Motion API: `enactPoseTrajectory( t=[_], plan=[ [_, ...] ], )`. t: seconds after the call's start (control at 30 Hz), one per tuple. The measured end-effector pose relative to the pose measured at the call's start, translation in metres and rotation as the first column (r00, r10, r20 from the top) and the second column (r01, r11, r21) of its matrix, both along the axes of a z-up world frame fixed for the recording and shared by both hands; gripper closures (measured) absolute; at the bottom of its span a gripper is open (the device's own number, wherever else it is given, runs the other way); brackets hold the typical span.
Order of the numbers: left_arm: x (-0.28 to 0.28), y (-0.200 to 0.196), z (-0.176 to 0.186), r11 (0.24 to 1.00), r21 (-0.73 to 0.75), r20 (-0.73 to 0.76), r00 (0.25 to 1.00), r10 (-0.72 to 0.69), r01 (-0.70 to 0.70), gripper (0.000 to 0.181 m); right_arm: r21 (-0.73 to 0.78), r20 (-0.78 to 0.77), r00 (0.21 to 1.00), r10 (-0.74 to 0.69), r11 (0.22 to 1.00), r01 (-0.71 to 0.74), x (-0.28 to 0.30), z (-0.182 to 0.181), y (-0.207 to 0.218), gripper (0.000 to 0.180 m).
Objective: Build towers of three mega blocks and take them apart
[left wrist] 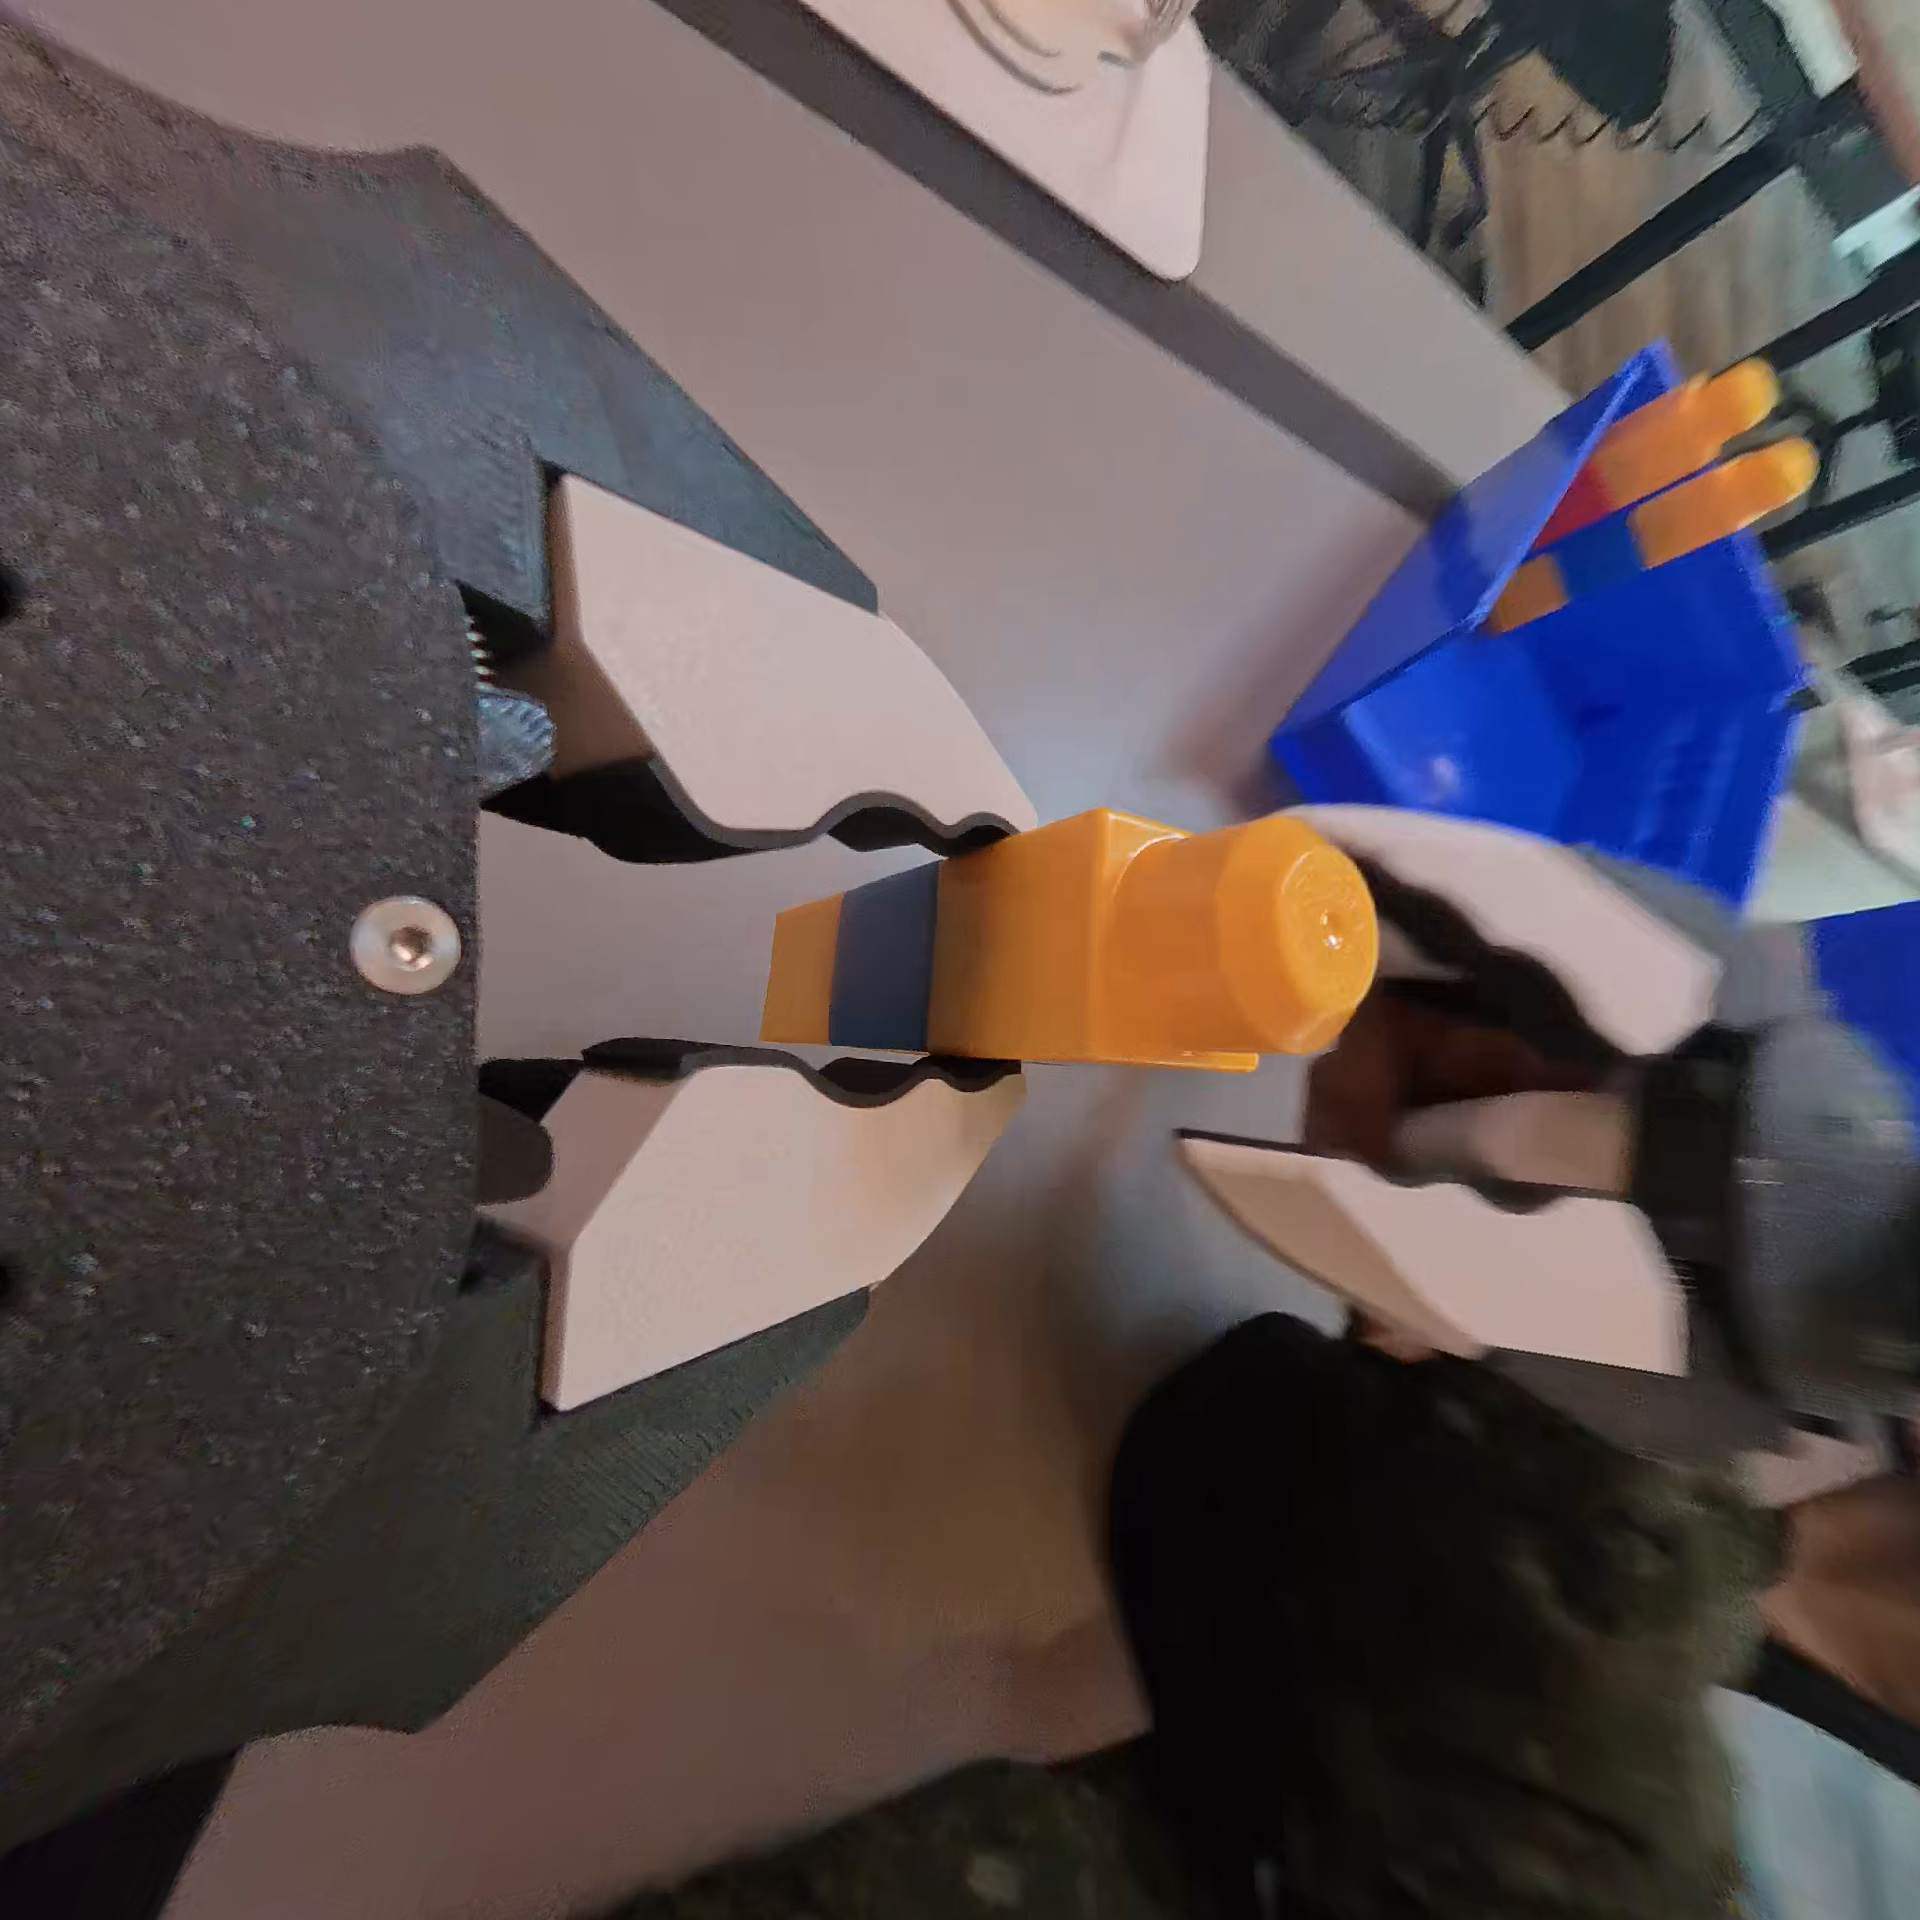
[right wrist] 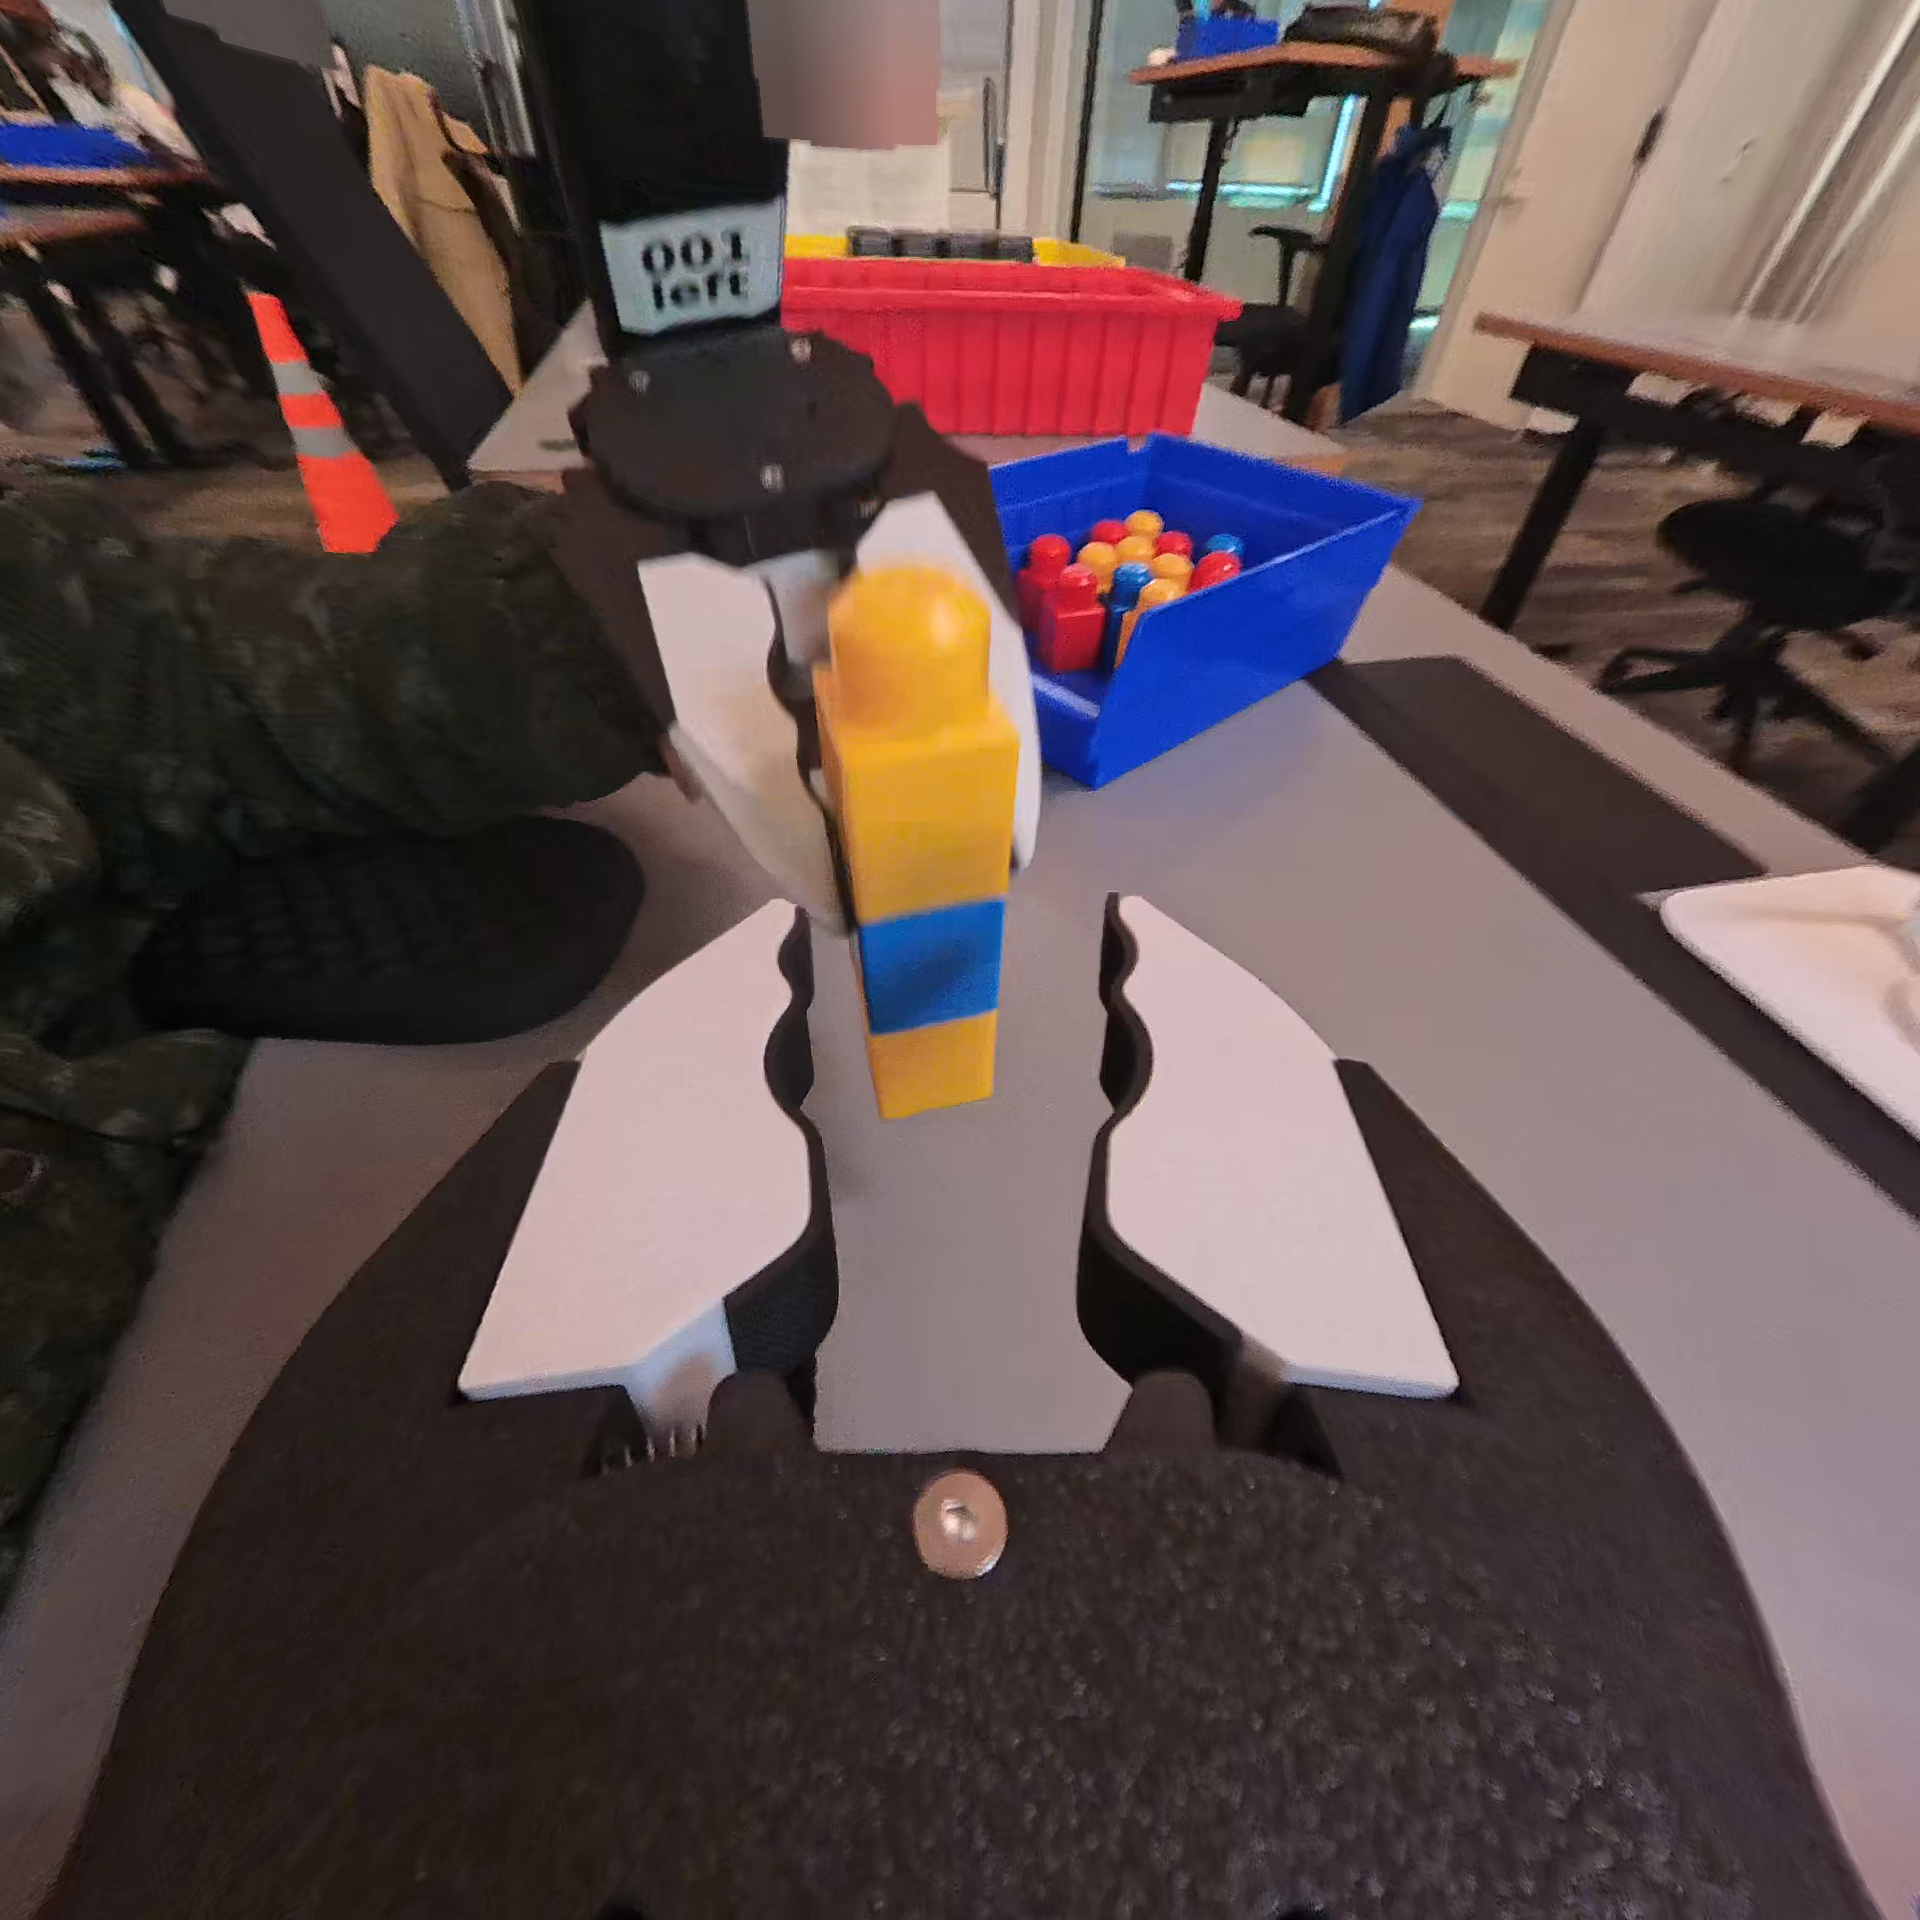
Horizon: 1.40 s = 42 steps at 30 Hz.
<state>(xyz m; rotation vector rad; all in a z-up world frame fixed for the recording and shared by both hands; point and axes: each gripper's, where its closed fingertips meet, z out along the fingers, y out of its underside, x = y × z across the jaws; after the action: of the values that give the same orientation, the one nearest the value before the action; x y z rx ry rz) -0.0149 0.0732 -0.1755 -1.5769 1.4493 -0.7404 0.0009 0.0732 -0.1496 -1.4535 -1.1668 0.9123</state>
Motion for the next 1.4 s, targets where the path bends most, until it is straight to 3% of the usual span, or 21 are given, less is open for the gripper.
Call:
enactPoseTrajectory(
  t=[0.13,0.17,0.2,0.23,0.33,0.4,0.53,0.6,0.67,0.8,0.93,1.2,1.4],
  plan=[
    [0.012,-0.013,-0.029,0.998,-0.009,-0.133,0.989,-0.06,0.059,0.143,0.066,0.059,0.998,0.014,0.998,-0.018,-0.009,0.003,-0.011,0.126],
    [0.015,-0.016,-0.031,0.997,-0.013,-0.142,0.987,-0.074,0.073,0.143,0.07,0.093,0.995,0.031,0.997,-0.037,-0.013,-0.002,-0.015,0.129],
    [0.016,-0.018,-0.033,0.996,-0.022,-0.147,0.985,-0.092,0.09,0.143,0.08,0.127,0.991,0.04,0.996,-0.05,-0.016,-0.008,-0.019,0.145],
    [0.016,-0.02,-0.034,0.995,-0.023,-0.144,0.984,-0.103,0.101,0.143,0.096,0.138,0.989,0.045,0.994,-0.058,-0.018,-0.009,-0.021,0.145],
    [0.02,-0.021,-0.019,0.994,-0.009,-0.038,0.993,-0.109,0.109,0.143,0.078,0.138,0.988,0.068,0.994,-0.08,-0.015,0.0,-0.026,0.147],
    [0.017,-0.002,0.007,0.998,0.053,0.107,0.994,-0.025,0.02,0.131,0.088,0.097,0.995,0.036,0.995,-0.045,-0.003,0.019,-0.018,0.148],
    [-0.011,0.029,0.054,0.991,-0.019,0.404,0.905,0.129,-0.133,0.153,0.101,0.02,0.97,-0.244,0.965,0.241,0.071,0.077,0.042,0.148],
    [-0.026,0.041,0.063,0.978,0.001,0.467,0.865,0.185,-0.21,0.173,0.101,0.0,0.898,-0.44,0.894,0.437,0.132,0.104,0.086,0.148],
    [-0.034,0.049,0.064,0.963,0.028,0.475,0.851,0.224,-0.269,0.181,0.136,0.048,0.776,-0.629,0.774,0.619,0.203,0.114,0.132,0.148],
    [-0.035,0.057,0.058,0.942,0.074,0.443,0.857,0.262,-0.326,0.181,0.15,0.181,0.527,-0.83,0.553,0.819,0.331,0.088,0.204,0.148],
    [-0.033,0.064,0.048,0.933,0.092,0.413,0.866,0.282,-0.348,0.181,0.089,0.257,0.378,-0.89,0.411,0.907,0.407,0.035,0.243,0.148],
    [-0.035,0.079,0.025,0.931,0.041,0.377,0.869,0.321,-0.362,0.181,-0.077,0.318,0.334,-0.887,0.327,0.942,0.426,-0.018,0.284,0.148],
    [-0.035,0.082,0.018,0.932,0.038,0.364,0.873,0.323,-0.36,0.181,-0.1,0.375,0.363,-0.853,0.352,0.931,0.424,-0.028,0.287,0.148]
  ],
)
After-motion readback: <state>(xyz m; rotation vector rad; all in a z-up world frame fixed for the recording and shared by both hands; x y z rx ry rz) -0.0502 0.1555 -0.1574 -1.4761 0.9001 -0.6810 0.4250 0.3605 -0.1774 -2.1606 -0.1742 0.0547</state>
